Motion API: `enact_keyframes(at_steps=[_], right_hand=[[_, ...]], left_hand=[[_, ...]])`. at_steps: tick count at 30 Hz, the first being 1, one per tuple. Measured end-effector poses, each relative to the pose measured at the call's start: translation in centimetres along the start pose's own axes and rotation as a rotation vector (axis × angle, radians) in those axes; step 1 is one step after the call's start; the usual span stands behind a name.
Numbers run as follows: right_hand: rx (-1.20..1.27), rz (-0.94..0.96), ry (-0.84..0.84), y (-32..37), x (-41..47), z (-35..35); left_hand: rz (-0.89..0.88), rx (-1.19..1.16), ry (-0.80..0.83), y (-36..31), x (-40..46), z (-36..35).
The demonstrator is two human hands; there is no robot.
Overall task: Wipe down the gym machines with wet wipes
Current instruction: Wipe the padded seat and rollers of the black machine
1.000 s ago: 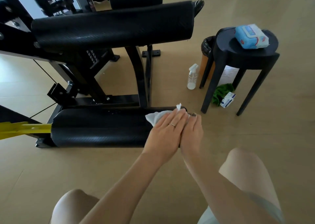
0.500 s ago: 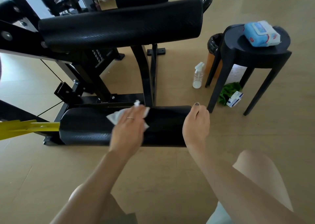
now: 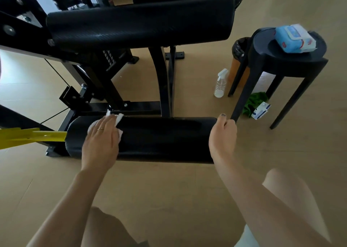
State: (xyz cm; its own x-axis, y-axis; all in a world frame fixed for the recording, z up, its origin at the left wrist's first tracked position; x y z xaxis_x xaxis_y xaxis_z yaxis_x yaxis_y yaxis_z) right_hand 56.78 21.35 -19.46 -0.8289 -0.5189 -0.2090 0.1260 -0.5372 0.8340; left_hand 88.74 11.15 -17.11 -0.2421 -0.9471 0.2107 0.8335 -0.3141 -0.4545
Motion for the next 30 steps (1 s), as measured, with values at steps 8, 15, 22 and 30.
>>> enact_keyframes(at_steps=[8,15,22,30], right_hand=[[-0.049,0.102,-0.088,-0.9,-0.4,0.0],[-0.070,0.132,-0.094,-1.1,-0.6,0.0],[-0.066,0.105,-0.096,-1.0,-0.8,-0.3],[-0.031,0.171,-0.100,-1.2,-1.6,0.1]], left_hand=[[-0.284,-0.055,0.121,-12.8,-3.1,-6.9],[-0.135,-0.006,0.021,-0.6,-0.2,-0.4],[0.107,0.010,-0.149,3.5,-0.2,2.7],[-0.429,-0.054,0.115,-14.4,-4.3,-8.3]])
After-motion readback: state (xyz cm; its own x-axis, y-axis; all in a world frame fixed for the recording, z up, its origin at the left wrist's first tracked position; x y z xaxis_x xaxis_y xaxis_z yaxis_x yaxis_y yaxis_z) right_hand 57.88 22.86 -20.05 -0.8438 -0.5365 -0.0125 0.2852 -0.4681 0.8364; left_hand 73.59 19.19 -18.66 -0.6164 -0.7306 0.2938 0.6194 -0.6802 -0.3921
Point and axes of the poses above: each hand's wrist, its own x-axis towards the middle knuckle, its own z-axis out of the back of the hand, y = z × x, the point moved 4 cm from there along x, towards the middle knuckle, and after that the axes turned 12 degrees about -x, right-handed, at the moved point
